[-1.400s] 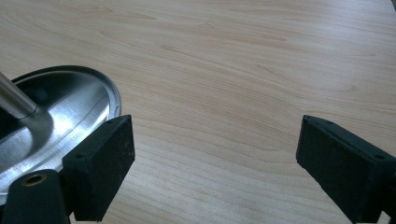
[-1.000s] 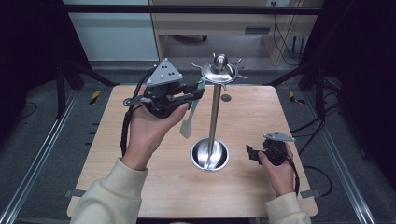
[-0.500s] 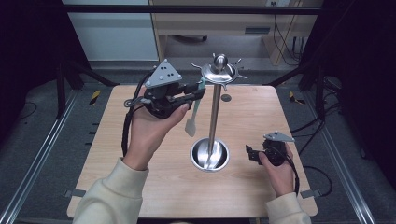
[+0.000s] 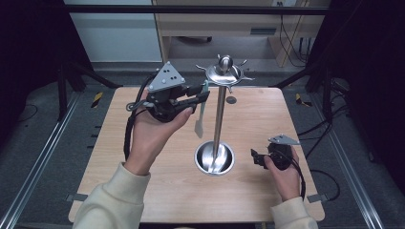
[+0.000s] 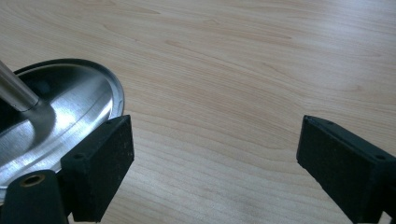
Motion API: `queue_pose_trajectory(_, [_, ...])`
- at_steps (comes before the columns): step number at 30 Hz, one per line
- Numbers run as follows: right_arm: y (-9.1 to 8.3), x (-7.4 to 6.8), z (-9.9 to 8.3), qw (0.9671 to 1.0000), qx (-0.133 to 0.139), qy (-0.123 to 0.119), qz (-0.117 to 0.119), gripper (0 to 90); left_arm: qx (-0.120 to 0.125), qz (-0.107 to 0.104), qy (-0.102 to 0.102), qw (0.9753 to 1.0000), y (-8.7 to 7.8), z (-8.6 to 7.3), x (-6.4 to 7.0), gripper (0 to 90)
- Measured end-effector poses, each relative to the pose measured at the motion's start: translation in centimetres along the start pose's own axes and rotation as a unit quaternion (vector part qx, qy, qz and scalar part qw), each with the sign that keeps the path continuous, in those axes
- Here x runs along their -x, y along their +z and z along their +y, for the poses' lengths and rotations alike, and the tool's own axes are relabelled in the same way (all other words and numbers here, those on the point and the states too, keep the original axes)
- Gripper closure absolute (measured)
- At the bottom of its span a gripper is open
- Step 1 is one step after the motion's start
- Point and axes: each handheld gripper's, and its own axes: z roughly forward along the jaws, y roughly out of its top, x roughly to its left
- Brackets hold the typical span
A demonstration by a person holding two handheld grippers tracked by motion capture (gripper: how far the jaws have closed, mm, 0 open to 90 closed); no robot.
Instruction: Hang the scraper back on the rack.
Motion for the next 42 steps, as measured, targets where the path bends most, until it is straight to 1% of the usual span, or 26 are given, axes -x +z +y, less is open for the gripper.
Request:
queue_pose_trajectory(2, [0.0,0.0,0.0,1.0,0.0,-0.002,0.0,11.4,0.003,0.003,0.0,1.0,-0.1,-0.1,0.1,67.3])
queue_pose_trajectory(3, [0.0,0.0,0.0,1.0,-0.001,0.001,-0.001,11.4,0.003,0.007,0.0,1.0,-0.2,-0.3,0.2,61.6])
queue_pose_trajectory(6, [0.0,0.0,0.0,1.0,-0.001,-0.001,0.0,11.3,0.001,0.016,0.004,0.9999,-0.3,-0.5,0.3,52.0])
queue_pose_trajectory(7, [0.0,0.0,0.0,1.0,-0.001,-0.001,0.0,11.3,0.001,0.018,0.006,0.9998,-0.5,-0.7,0.3,52.0])
queue_pose_trajectory(10, [0.0,0.0,0.0,1.0,-0.001,0.0,0.0,11.3,-0.002,0.033,0.017,0.9993,-0.9,-1.2,0.5,38.2])
queue_pose_trajectory(11, [0.0,0.0,0.0,1.0,0.0,0.0,0.0,11.3,-0.003,0.037,0.019,0.9991,-1.0,-1.5,0.6,27.4])
queue_pose_trajectory(13, [0.0,-0.1,0.0,1.0,-0.001,0.0,0.0,11.3,-0.009,0.041,0.025,0.9988,-1.3,-2.0,0.7,19.8])
queue_pose_trajectory(14, [0.0,-0.1,0.0,1.0,-0.001,0.0,0.0,11.3,-0.015,0.044,0.03,0.9985,-1.5,-2.4,0.9,19.8])
queue_pose_trajectory(16, [-0.1,-0.1,0.0,1.0,0.0,-0.001,0.0,11.2,-0.025,0.048,0.043,0.9976,-1.8,-3.3,1.2,10.8])
queue_pose_trajectory(17, [-0.1,-0.1,0.0,1.0,0.0,-0.001,0.0,11.2,-0.028,0.052,0.047,0.9971,-2.1,-3.8,1.3,10.8])
queue_pose_trajectory(18, [-0.1,-0.1,0.0,1.0,0.001,-0.003,-0.001,11.3,-0.028,0.052,0.044,0.9972,-2.5,-4.7,1.4,9.4])
queue_pose_trajectory(19, [-0.1,-0.1,0.0,1.0,0.001,-0.003,-0.001,11.3,-0.028,0.052,0.044,0.9972,-2.5,-4.7,1.4,8.4])
queue_pose_trajectory(20, [-0.1,-0.1,0.0,1.0,0.0,0.0,-0.001,11.2,-0.029,0.046,0.044,0.9975,-2.9,-5.8,1.4,7.2])
queue_pose_trajectory(21, [-0.1,-0.1,0.0,1.0,0.0,0.0,-0.001,11.2,-0.029,0.046,0.044,0.9975,-2.9,-5.8,1.4,6.4])
queue_pose_trajectory(22, [-0.1,-0.1,0.0,1.0,-0.001,-0.001,-0.002,11.2,-0.029,0.042,0.04,0.9979,-3.1,-6.4,1.5,6.2])
queue_pose_trajectory(25, [-0.1,-0.1,0.0,1.0,-0.002,-0.001,-0.003,11.0,-0.048,0.031,0.046,0.9973,-3.5,-8.1,1.6,5.3])
queue_pose_trajectory(28, [-0.1,-0.1,0.0,1.0,-0.004,0.001,-0.006,10.9,-0.061,0.029,0.049,0.9965,-3.7,-9.6,1.9,5.2])
queue_pose_trajectory(30, [-0.1,-0.1,-0.1,1.0,-0.005,-0.003,-0.007,10.9,-0.073,0.027,0.057,0.9953,-3.8,-10.8,2.2,4.6])
queue_pose_trajectory(31, [-0.1,-0.1,-0.1,1.0,-0.005,-0.003,-0.007,10.9,-0.073,0.027,0.057,0.9953,-3.8,-10.8,2.2,4.6])
queue_pose_trajectory(32, [0.0,-0.1,-0.1,0.9999,-0.005,-0.006,-0.008,10.8,-0.083,0.036,0.07,0.9935,-3.7,-11.8,2.4,4.6])
queue_pose_trajectory(33, [0.0,-0.1,-0.1,0.9999,-0.005,-0.006,-0.008,10.8,-0.083,0.036,0.07,0.9935,-3.7,-11.8,2.4,4.6])
queue_pose_trajectory(34, [0.0,-0.1,-0.1,0.9999,-0.006,-0.007,-0.009,10.8,-0.092,0.043,0.077,0.9918,-3.6,-12.5,2.5,4.6])
queue_pose_trajectory(37, [0.0,-0.2,-0.1,0.9999,-0.008,-0.005,-0.01,10.6,-0.112,0.036,0.076,0.9902,-3.2,-14.4,2.6,4.6])
queue_pose_trajectory(39, [0.0,-0.2,-0.1,0.9999,-0.008,-0.005,-0.01,10.6,-0.122,0.036,0.072,0.9893,-2.9,-15.6,2.6,4.7])
queue_pose_trajectory(41, [0.0,-0.2,-0.1,0.9999,-0.008,-0.007,-0.011,10.5,-0.126,0.032,0.062,0.9895,-2.7,-16.8,2.5,4.6])
queue_pose_trajectory(42, [0.0,-0.2,-0.1,0.9999,-0.009,-0.006,-0.011,10.5,-0.133,0.029,0.058,0.9889,-2.6,-17.7,2.4,4.6])
